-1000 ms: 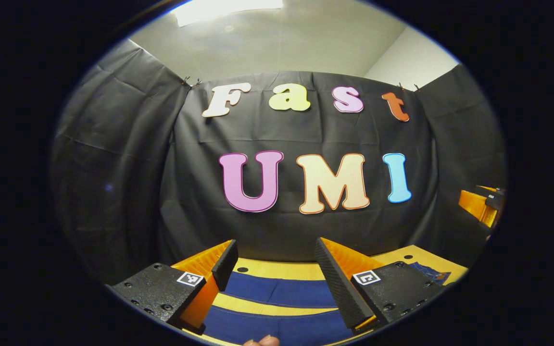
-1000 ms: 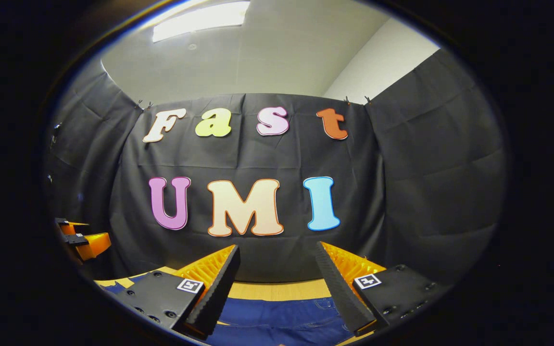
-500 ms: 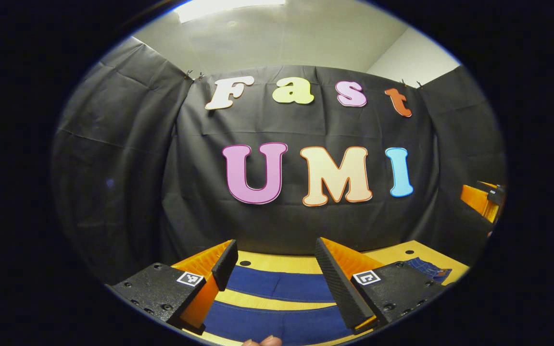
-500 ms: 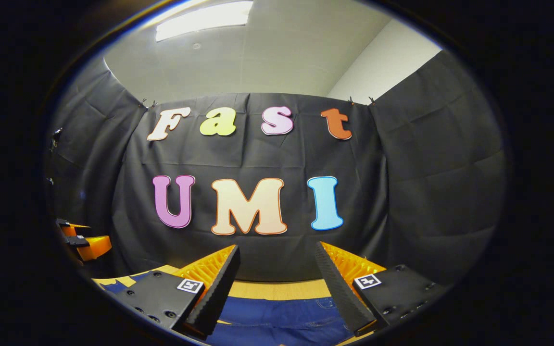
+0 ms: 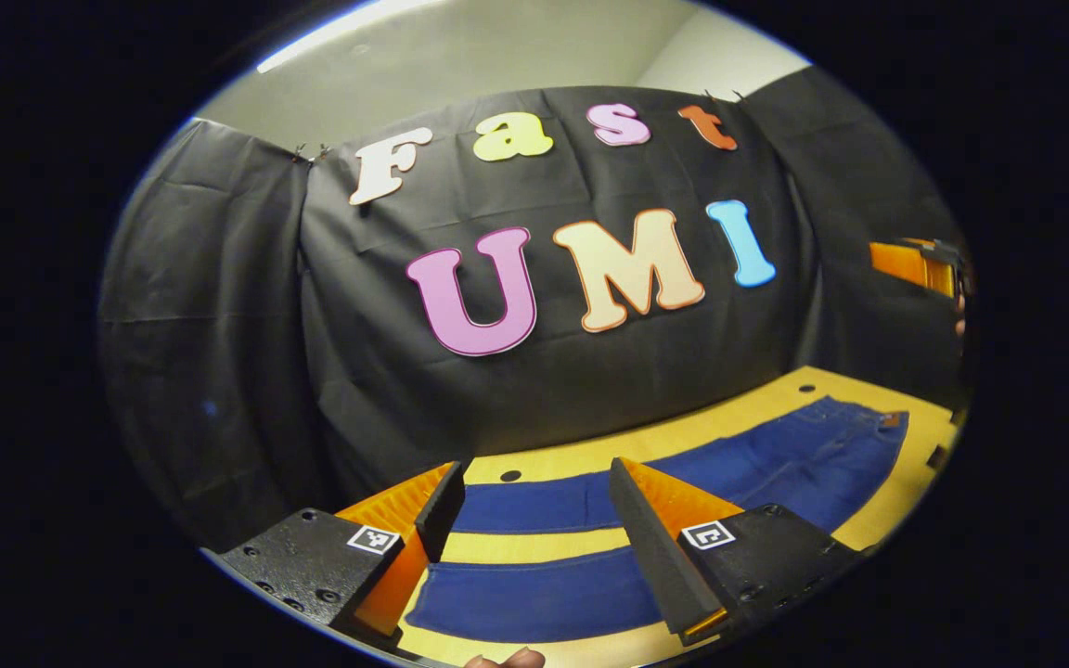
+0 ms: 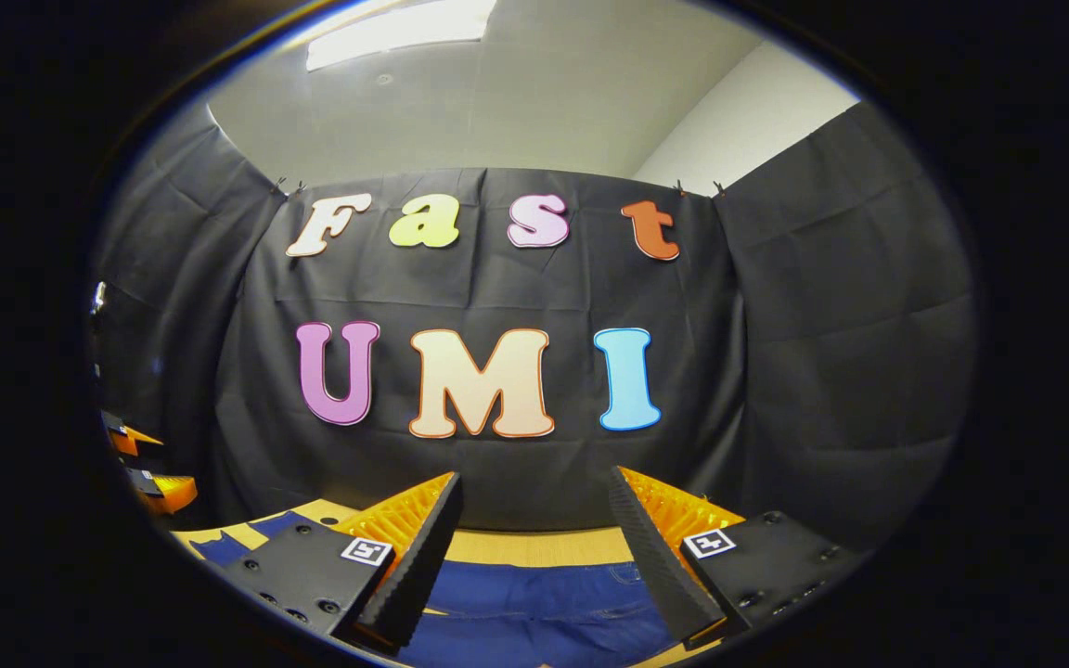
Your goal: Grasp the waist and the cuffs of the jeans and fold them to make the two legs overlap; first hold the waist and fold one-third of the jeans toward the cuffs, then hold the cuffs and fold the remaining one-third in the same direction to finish folding.
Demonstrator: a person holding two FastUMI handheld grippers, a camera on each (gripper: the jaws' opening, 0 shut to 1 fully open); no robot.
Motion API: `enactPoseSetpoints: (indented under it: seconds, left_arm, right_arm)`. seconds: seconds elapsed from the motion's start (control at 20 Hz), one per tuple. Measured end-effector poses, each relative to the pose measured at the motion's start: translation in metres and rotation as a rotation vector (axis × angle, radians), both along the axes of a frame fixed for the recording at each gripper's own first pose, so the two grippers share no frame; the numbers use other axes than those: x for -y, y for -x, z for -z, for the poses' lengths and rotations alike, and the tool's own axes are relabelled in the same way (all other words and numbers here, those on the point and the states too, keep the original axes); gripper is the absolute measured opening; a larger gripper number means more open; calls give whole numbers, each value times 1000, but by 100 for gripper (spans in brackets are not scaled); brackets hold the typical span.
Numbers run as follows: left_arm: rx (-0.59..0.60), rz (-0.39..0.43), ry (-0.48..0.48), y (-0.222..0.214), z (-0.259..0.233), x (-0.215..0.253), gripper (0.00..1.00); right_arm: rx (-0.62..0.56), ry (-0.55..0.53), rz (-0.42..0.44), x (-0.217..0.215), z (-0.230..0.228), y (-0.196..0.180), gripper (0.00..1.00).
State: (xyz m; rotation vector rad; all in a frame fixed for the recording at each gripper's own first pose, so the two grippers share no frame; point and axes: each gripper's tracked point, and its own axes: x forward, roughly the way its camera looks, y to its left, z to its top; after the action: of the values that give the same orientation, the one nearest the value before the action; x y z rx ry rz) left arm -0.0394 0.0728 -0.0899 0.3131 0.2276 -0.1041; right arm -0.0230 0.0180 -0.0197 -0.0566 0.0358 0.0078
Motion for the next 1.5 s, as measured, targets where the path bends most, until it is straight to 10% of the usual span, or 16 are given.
enactPoseSetpoints:
  seconds: [1.5]
  left_arm:
    - [-617, 579, -767, 69, 276, -59, 96]
  right_arm:
    - [-144, 119, 140, 20, 58, 36, 98]
